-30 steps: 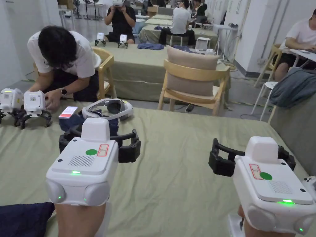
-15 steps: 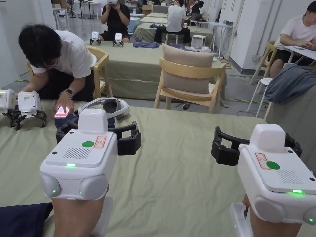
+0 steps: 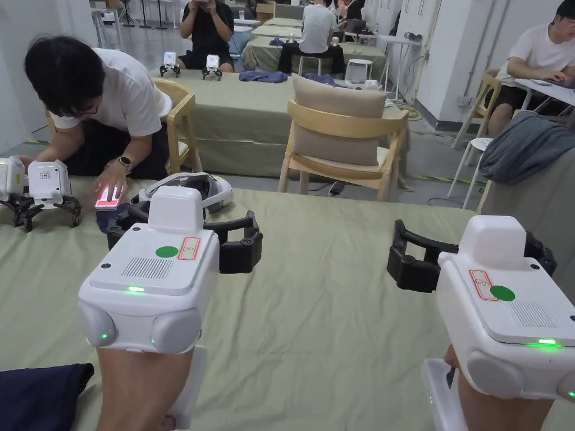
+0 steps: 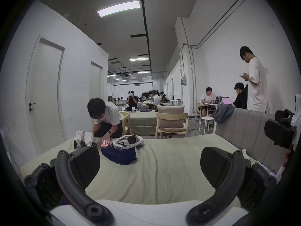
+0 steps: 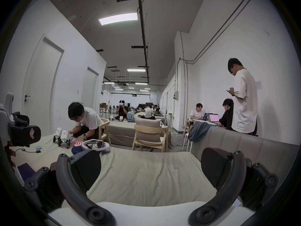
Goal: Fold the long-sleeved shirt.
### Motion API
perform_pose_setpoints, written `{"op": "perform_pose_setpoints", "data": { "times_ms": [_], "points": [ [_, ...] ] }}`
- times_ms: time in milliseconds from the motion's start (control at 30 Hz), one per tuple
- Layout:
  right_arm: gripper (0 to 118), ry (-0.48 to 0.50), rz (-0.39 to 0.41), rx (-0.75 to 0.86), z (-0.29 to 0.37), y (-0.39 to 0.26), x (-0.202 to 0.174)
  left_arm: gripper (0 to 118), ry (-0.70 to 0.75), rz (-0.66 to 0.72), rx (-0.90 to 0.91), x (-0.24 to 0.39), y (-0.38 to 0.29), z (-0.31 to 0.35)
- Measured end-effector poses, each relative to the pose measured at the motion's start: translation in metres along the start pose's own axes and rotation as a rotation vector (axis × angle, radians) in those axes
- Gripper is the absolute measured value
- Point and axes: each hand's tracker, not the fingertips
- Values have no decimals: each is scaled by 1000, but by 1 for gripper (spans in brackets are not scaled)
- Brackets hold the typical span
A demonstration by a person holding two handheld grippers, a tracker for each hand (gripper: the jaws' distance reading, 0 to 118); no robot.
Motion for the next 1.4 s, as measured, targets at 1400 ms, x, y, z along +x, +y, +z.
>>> {"op": "perform_pose_setpoints", "data": {
  "times_ms": [1400],
  "points": [
    [118,-4,47,26,-1,-10,-4,111,-6,-26,34,4,1,3]
  ]
}}
